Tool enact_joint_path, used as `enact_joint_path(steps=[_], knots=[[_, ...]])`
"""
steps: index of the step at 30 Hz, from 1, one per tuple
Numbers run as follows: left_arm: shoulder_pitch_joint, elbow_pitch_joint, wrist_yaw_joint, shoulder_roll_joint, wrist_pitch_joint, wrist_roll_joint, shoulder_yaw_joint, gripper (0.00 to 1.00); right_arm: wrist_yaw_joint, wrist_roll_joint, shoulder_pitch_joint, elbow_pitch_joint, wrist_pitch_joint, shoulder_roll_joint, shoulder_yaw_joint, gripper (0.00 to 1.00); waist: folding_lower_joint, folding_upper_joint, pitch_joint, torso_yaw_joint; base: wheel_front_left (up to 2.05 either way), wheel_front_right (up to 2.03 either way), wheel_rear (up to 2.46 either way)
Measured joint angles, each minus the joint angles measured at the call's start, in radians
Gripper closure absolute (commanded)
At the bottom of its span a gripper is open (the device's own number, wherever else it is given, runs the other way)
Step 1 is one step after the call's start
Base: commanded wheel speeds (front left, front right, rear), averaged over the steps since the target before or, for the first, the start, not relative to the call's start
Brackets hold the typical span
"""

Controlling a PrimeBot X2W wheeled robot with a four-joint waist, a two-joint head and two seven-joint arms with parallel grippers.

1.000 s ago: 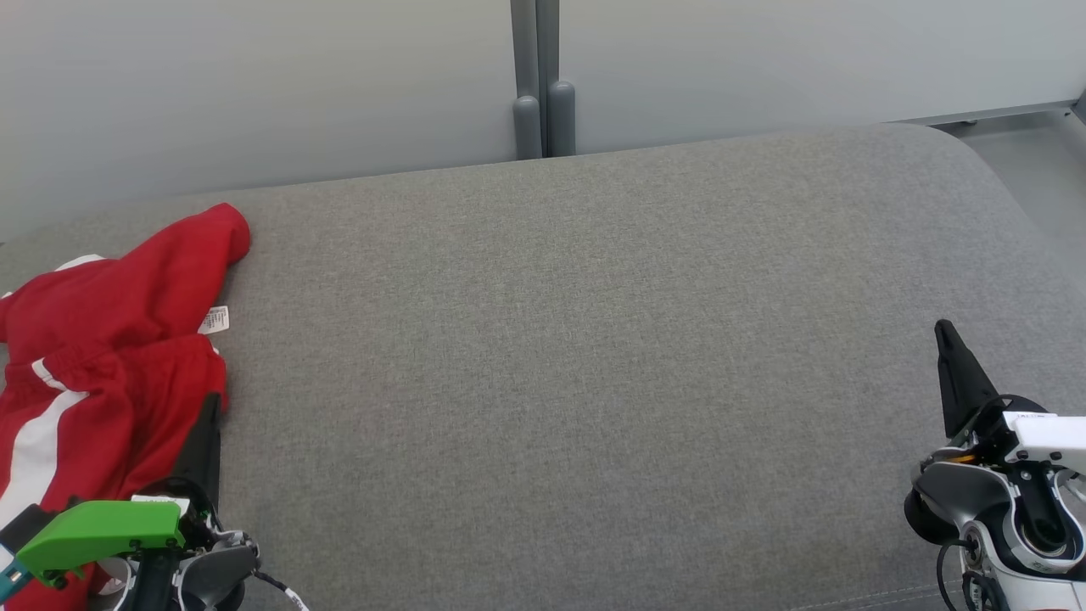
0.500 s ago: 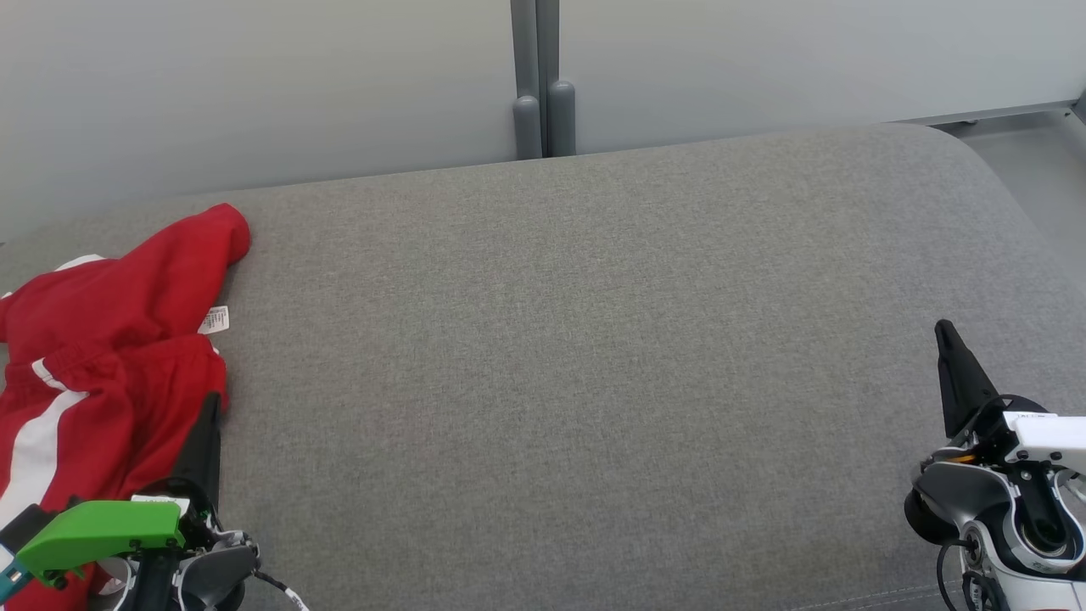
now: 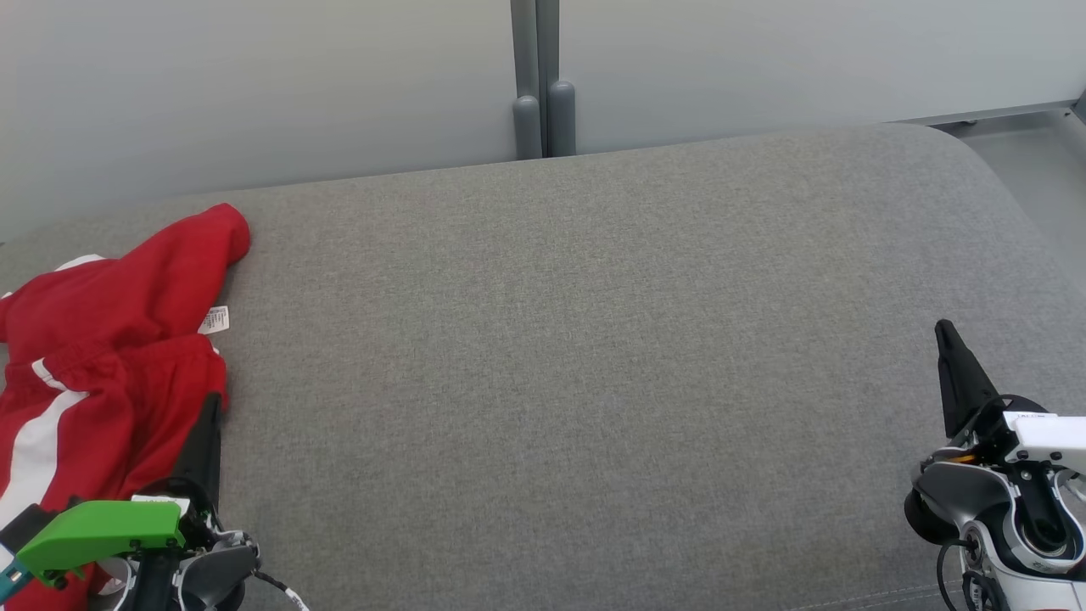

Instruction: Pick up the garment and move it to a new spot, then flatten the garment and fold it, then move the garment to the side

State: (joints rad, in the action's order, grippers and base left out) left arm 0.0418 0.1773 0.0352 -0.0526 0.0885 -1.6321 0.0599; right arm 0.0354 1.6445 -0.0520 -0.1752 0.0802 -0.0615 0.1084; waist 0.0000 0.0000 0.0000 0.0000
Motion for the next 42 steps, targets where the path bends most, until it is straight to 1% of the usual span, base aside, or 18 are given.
enact_joint_path(steps=[24,25,31,36,42], knots=[[0.000,0.000,0.000,0.001,0.000,0.000,0.000,1.00,0.000,0.000,0.000,0.000,0.001,0.000,0.000,1.00,0.0000,0.0000,0.000,0.000,0.00,0.00,0.00],[0.000,0.002,0.000,0.001,0.000,0.000,0.000,0.00,0.000,0.000,0.000,-0.001,0.001,0.000,0.000,0.00,0.0000,0.0000,0.000,0.000,0.00,0.00,0.00],[-0.053,0.067,-0.001,0.028,-0.001,0.000,-0.004,0.00,-0.003,0.001,0.060,-0.062,0.000,0.028,-0.004,0.00,0.0000,0.0000,0.000,0.000,0.00,0.00,0.00],[-0.061,0.067,-0.001,0.031,-0.012,0.005,-0.014,0.00,-0.003,-0.002,0.065,-0.066,-0.014,0.030,-0.016,0.00,0.0000,0.0000,0.000,0.000,0.00,0.00,0.00],[-0.061,0.060,-0.001,0.031,-0.034,0.033,-0.029,0.00,-0.003,-0.037,0.065,-0.066,-0.033,0.030,-0.032,0.00,0.0000,0.0000,0.000,0.000,0.00,0.00,0.00]])
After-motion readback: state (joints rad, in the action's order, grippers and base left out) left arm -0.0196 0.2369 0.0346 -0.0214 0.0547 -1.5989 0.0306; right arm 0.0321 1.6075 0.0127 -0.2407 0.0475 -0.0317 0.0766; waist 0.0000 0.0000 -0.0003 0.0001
